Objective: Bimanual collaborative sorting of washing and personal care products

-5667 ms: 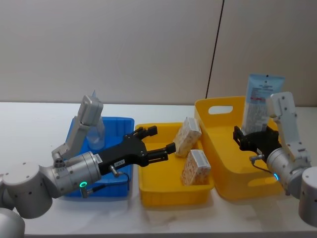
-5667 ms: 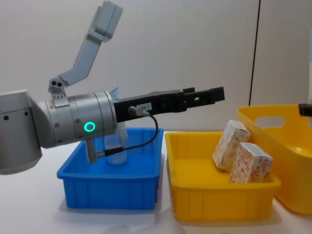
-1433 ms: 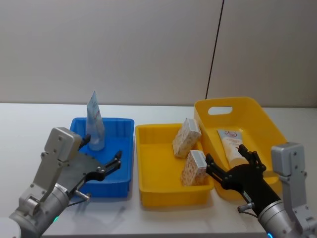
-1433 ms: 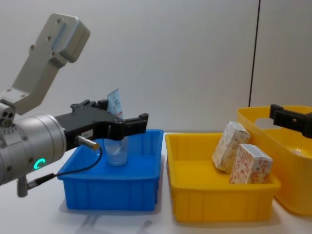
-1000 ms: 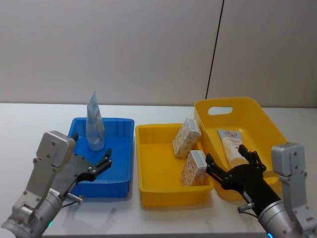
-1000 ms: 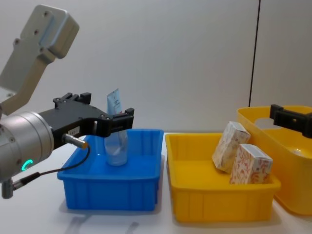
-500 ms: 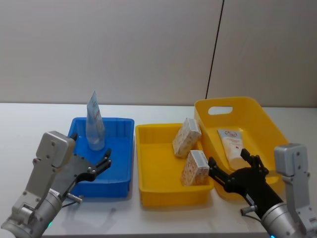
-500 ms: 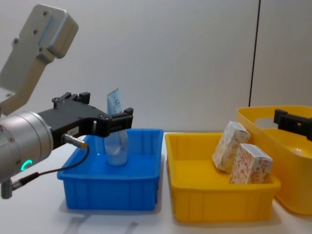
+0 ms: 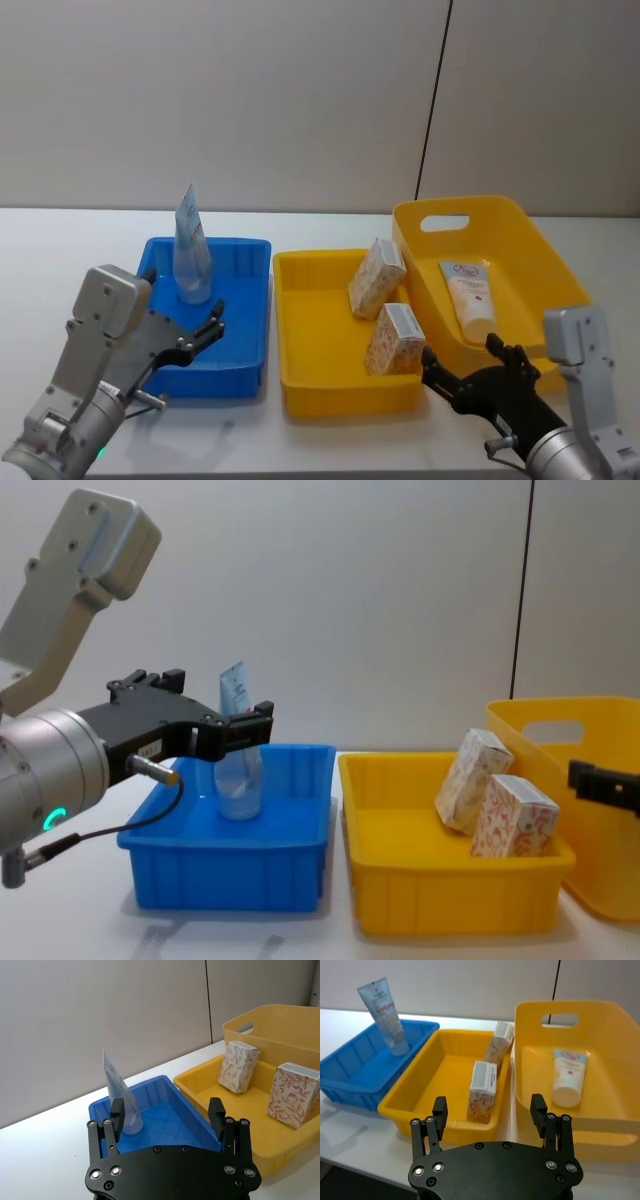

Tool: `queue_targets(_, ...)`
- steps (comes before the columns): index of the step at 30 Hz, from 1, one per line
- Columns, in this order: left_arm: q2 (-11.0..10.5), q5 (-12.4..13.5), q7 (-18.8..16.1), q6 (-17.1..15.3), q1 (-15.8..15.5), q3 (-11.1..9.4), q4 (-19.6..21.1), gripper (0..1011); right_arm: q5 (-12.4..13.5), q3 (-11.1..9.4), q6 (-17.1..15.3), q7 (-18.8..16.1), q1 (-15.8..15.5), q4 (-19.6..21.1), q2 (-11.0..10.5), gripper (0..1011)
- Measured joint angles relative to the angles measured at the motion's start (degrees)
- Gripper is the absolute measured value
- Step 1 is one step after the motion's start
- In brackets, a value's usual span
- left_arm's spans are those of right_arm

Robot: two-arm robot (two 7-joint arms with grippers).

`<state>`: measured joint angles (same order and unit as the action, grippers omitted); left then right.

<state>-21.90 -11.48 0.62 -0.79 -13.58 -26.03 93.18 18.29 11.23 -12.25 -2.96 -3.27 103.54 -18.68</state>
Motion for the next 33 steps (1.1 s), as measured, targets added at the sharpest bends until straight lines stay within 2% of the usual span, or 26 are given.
queue_targets(6,0.00,-0.01,0.00,0.00,0.00,0.00,-0.01,1001,0.00,0.49,-2.29,0.07,0.71,-1.08,0.54,1004)
queue_targets(14,0.00,-0.01,0.00,0.00,0.00,0.00,-0.01,1001,-0.20,1.17,-3.66,-0.24,2.33,-3.00,1.36,1004)
queue_targets(33,0.00,-0.01,0.00,0.00,0.00,0.00,-0.01,1001,-1.08,2.87,-6.13,-0.06,7.44,-9.62,5.53,1004)
